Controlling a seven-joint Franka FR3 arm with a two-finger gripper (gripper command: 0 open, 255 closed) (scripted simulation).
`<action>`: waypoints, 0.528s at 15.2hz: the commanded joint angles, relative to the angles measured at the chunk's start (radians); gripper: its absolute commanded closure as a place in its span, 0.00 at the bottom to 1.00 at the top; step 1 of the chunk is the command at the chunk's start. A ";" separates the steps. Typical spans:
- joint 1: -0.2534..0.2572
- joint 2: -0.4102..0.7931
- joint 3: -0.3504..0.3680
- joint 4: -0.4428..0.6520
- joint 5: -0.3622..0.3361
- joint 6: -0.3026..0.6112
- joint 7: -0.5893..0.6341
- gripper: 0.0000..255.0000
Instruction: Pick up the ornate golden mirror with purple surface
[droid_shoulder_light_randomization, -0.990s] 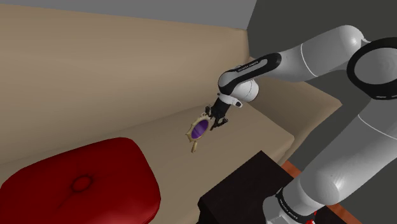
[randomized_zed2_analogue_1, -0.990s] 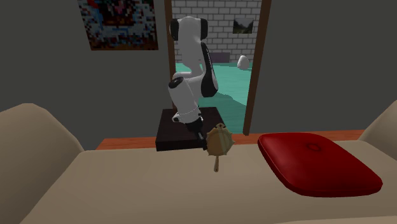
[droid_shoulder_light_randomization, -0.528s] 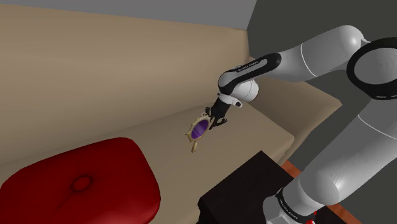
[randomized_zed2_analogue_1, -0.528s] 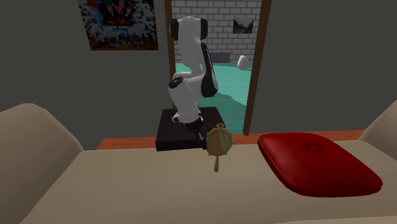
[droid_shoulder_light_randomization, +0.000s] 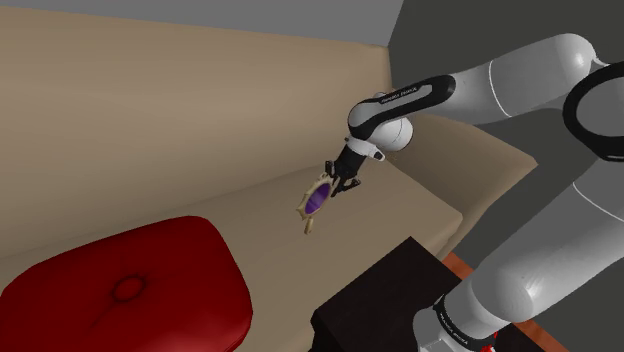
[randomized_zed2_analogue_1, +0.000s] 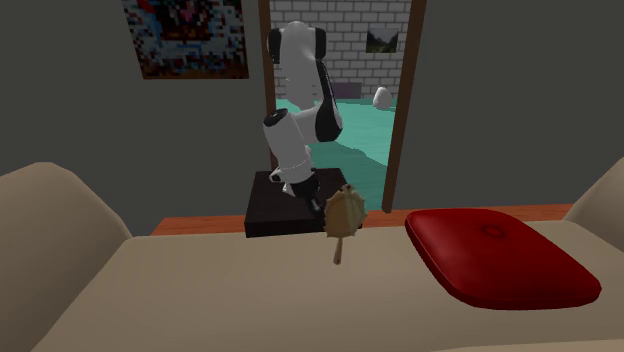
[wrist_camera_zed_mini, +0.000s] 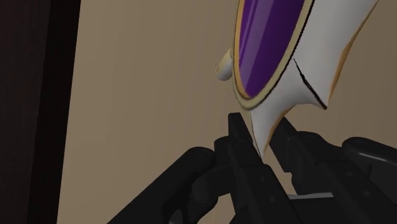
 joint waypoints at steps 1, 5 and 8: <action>-0.001 -0.020 -0.001 0.007 -0.009 -0.025 0.014 1.00; -0.004 -0.057 -0.003 0.024 -0.027 -0.076 0.038 1.00; -0.006 -0.083 -0.005 0.039 -0.039 -0.114 0.055 1.00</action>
